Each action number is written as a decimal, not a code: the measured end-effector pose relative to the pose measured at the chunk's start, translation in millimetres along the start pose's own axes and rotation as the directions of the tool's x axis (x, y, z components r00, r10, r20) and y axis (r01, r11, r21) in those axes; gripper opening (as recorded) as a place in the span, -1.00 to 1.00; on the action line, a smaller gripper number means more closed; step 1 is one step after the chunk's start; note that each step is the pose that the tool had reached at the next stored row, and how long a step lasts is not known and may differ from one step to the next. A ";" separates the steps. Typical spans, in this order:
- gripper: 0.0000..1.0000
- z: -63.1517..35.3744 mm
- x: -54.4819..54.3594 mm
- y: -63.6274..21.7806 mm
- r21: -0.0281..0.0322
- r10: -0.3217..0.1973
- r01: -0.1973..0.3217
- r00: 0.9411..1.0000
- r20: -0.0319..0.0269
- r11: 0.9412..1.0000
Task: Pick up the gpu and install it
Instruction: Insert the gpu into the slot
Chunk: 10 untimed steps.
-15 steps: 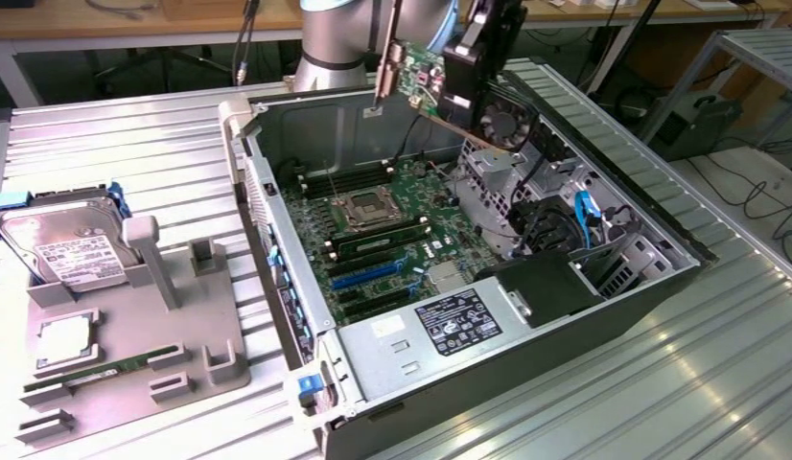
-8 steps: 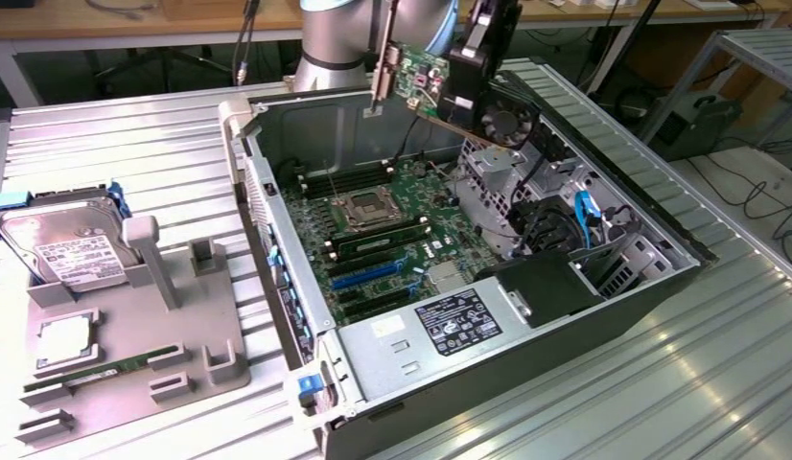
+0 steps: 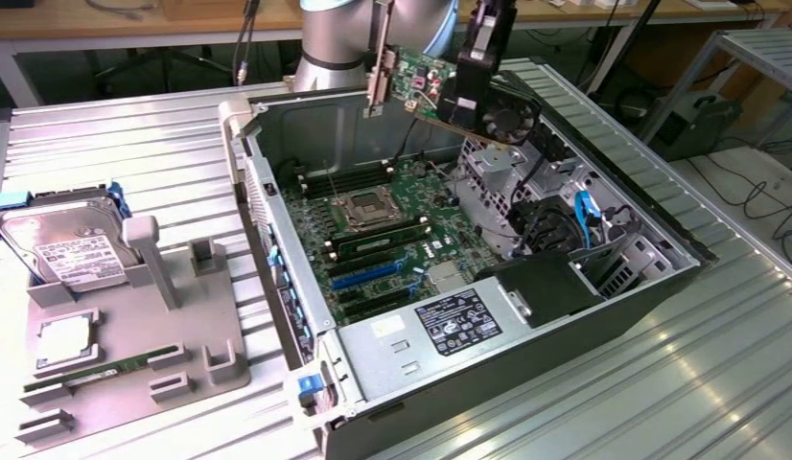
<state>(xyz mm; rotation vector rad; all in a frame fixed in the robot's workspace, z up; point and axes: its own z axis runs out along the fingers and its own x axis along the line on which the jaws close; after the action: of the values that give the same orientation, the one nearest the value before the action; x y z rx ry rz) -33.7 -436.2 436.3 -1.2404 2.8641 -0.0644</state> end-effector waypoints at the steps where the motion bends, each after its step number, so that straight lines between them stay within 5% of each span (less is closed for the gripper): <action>1: -0.44 0.0 0.0 0.0 0.000 -0.014 0.014 1.000 0.001 1.000; 10: -0.44 0.0 0.2 0.1 0.000 -0.111 0.111 0.994 0.005 0.994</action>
<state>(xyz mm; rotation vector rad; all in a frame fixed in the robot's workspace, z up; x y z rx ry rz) -34.0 -436.3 436.3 -1.3971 2.7885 -0.0626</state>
